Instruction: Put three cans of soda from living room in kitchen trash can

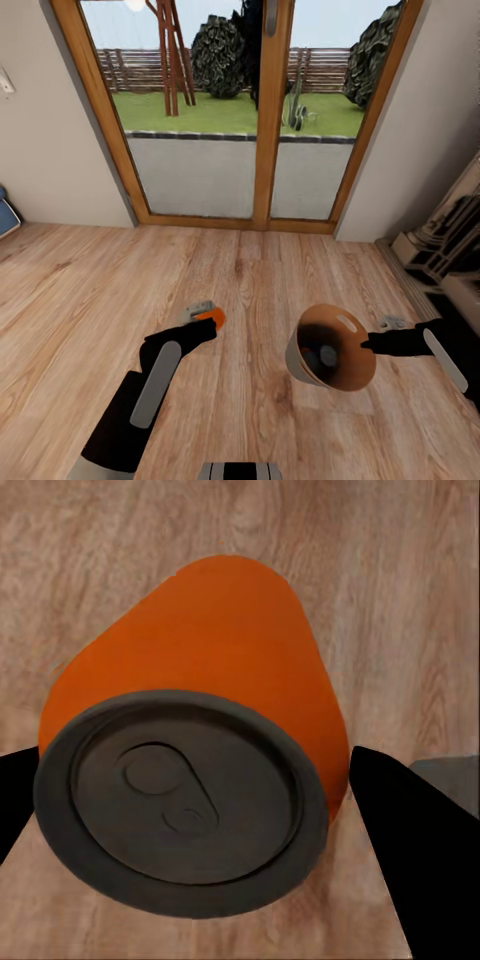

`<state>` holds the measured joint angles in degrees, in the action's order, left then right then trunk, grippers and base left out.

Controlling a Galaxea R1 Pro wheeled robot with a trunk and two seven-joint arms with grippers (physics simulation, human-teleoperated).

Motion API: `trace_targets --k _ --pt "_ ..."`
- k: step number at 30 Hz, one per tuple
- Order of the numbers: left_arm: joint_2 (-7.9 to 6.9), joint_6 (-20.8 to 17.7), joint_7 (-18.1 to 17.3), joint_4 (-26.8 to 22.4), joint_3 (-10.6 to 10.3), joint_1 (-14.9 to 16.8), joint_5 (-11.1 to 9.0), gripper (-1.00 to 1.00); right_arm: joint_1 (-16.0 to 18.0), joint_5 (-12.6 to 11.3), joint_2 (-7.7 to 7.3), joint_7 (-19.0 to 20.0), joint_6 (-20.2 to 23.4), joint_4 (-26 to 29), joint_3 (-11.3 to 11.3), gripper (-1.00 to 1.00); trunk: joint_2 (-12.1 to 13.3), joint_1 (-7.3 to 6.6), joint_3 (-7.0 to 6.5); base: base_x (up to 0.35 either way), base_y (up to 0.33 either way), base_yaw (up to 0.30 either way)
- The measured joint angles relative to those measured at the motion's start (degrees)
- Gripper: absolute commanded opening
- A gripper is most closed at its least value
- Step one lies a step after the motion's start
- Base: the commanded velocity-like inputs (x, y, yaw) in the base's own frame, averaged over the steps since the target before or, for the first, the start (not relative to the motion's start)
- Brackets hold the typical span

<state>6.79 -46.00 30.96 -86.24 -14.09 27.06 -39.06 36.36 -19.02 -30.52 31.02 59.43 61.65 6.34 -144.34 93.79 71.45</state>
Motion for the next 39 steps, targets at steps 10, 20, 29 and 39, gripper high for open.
trace_targets --k 10,20,29,39 --pt "2.52 -6.20 0.94 -5.43 -7.19 6.34 -7.45 -1.00 2.26 -0.62 5.45 -9.48 0.25 -5.04 0.75 -1.00 0.14 -0.25 -2.21 0.000 0.000 0.000" --pt "3.03 -6.58 5.12 -5.87 -16.55 10.25 -14.84 -1.00 3.16 -1.18 7.86 -14.45 0.42 -6.88 0.81 -1.00 0.27 -0.52 -4.43 0.000 0.000 0.000" --pt "2.93 -7.19 4.87 -3.32 -24.42 14.15 -31.03 -1.00 3.18 -1.15 8.20 -14.62 0.42 -6.99 0.81 -1.00 0.39 -0.75 -6.42 0.000 0.000 0.000" --pt "2.91 -7.43 5.18 10.47 -25.14 16.24 -33.72 -1.00 2.90 -1.67 8.77 -14.50 0.47 -5.92 5.05 -1.00 0.52 -1.00 -8.63 0.000 0.000 0.000"
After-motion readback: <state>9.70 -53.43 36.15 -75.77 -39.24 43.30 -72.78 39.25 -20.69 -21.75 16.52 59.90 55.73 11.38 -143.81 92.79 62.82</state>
